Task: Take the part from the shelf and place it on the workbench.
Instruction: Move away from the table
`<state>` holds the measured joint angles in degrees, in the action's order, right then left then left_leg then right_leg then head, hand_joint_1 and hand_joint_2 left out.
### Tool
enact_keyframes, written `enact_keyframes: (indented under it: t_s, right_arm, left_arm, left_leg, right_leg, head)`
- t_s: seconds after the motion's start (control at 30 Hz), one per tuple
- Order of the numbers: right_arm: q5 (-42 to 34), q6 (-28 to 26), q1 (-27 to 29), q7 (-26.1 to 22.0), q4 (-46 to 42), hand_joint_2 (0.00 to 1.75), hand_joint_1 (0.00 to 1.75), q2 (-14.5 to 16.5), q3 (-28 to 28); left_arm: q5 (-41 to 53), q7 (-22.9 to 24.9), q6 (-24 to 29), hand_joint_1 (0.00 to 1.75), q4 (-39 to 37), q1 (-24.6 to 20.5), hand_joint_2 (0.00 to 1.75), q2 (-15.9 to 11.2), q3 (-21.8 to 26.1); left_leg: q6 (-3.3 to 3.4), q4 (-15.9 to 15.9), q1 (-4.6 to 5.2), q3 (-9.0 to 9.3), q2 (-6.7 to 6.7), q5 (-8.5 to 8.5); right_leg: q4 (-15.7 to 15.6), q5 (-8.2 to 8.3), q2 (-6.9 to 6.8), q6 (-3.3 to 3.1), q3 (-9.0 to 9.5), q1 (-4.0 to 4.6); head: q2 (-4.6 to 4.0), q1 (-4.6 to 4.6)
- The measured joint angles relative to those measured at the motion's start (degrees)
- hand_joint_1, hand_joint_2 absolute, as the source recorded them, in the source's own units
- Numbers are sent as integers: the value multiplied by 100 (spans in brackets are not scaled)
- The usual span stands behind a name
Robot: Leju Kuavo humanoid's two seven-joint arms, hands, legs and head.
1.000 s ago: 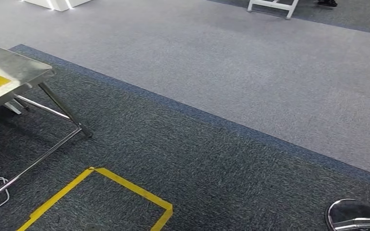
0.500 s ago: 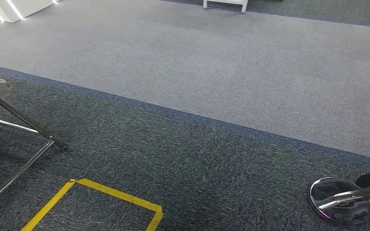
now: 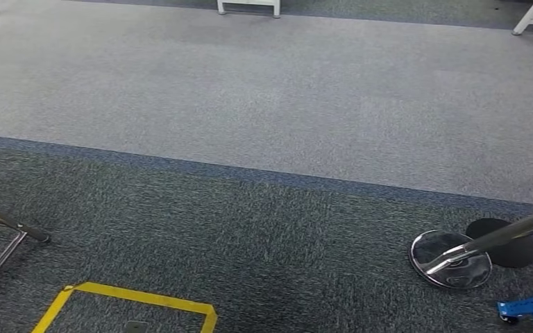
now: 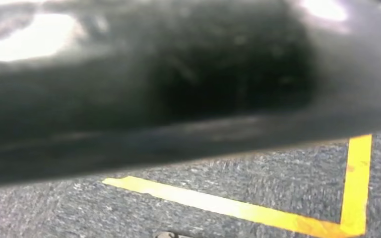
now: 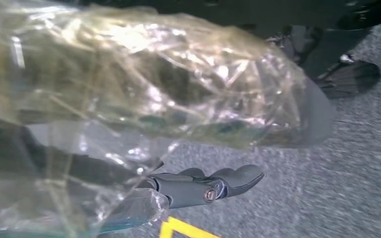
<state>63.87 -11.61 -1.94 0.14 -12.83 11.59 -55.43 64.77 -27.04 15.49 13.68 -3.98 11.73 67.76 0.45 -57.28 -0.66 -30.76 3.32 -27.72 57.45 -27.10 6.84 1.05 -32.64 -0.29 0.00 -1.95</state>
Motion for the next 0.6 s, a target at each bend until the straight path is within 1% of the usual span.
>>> enact_keyframes:
  t_s: [0.03,0.07,0.1,0.13,0.17,0.2,0.23,0.27,0.3,0.33,0.37,0.4,0.43,0.5,0.53,0.57,0.6]
  right_arm:
    - [3,-1,10,5,0,0,0,-3,0]
    - [6,-2,8,7,0,0,0,-5,0]
    - [9,-2,-6,9,0,0,0,-7,0]
    - [11,-2,-21,10,0,0,0,-7,1]
    - [13,-2,-32,10,0,0,0,-7,1]
    - [14,-2,-33,10,0,0,0,-7,2]
    - [15,-2,-25,10,0,0,0,-8,2]
    - [16,-2,-13,11,0,0,0,-10,2]
    - [16,-2,-6,11,0,0,0,-15,1]
    - [17,-2,-6,12,0,0,0,-20,1]
    - [19,-2,-14,13,0,0,0,-25,1]
    - [20,-2,-24,15,0,0,0,-27,1]
    - [23,-2,-29,17,0,0,0,-28,2]
    - [31,-4,-20,27,0,0,0,-29,2]
    - [39,-5,-12,37,0,0,0,-30,1]
    - [47,-8,-11,50,0,0,0,-30,1]
    - [57,-11,-15,61,0,0,0,-31,0]
  left_arm:
    - [-1,-1,-5,0,0,-5,0,1,0]
    - [-1,-2,-8,0,0,-4,0,1,1]
    - [-1,-2,-8,0,0,3,0,1,1]
    - [-1,-3,-7,0,-1,12,0,1,2]
    - [-2,-2,-5,0,-1,22,0,-2,2]
    - [-2,-2,-3,0,-1,27,0,-3,1]
    - [-3,-2,-2,0,0,26,0,-5,1]
    - [-3,-2,-2,0,1,23,0,-7,1]
    - [-3,-2,-2,0,1,19,0,-5,1]
    - [-3,-2,-2,0,1,15,0,-5,1]
    - [-4,-1,-2,0,1,15,0,-4,1]
    - [-4,2,-2,0,0,12,0,-4,1]
    - [-5,6,-2,0,0,7,0,-5,1]
    - [-7,13,-2,0,-1,-6,0,-2,1]
    - [-7,14,-2,0,0,-12,0,0,2]
    - [-8,15,-2,0,-1,-16,0,1,2]
    - [-8,15,-2,0,0,-14,0,1,2]
  left_leg:
    - [33,28,-4,9,-61,15]
    - [65,55,-9,19,-133,27]
    - [88,69,-8,25,-216,30]
    - [102,70,2,24,-300,24]
    - [108,68,11,22,-391,19]
    - [111,67,17,21,-479,15]
    - [110,66,20,21,-559,10]
    - [103,65,21,26,-627,4]
    - [92,64,21,37,-689,-5]
    - [74,62,25,53,-744,-16]
    - [47,58,40,66,-796,-34]
    - [19,53,54,82,-841,-46]
    - [-9,50,66,96,-885,-55]
    - [-72,56,62,127,-966,-72]
    - [-109,21,48,130,-918,-119]
    - [-141,-104,34,92,-812,-226]
    - [-165,-347,21,-3,-673,-392]
  right_leg:
    - [62,-46,-100,27,-47,2]
    - [225,-151,-239,49,-139,9]
    - [509,-312,-407,63,-272,12]
    - [891,-508,-531,83,-463,13]
    - [1280,-675,-585,103,-655,5]
    - [1556,-761,-612,121,-786,-4]
    - [1638,-743,-631,134,-818,-14]
    - [1467,-615,-660,140,-717,-22]
    - [1104,-427,-718,138,-510,-28]
    - [669,-274,-853,129,-270,-26]
    - [307,-163,-973,103,-54,-17]
    - [81,-116,-1056,72,79,-5]
    - [-8,-117,-1097,38,118,10]
    - [-17,-102,-983,-36,110,21]
    - [-29,-89,-929,-72,115,14]
    - [-42,-73,-869,-109,134,5]
    - [-53,-57,-807,-143,155,-4]
  head:
    - [0,7]
    - [0,26]
    - [0,40]
    - [0,52]
    - [0,58]
    - [0,55]
    - [0,56]
    - [0,57]
    - [0,57]
    - [0,59]
    - [0,54]
    - [0,46]
    - [0,39]
    - [0,35]
    - [0,28]
    - [0,14]
    - [0,-1]
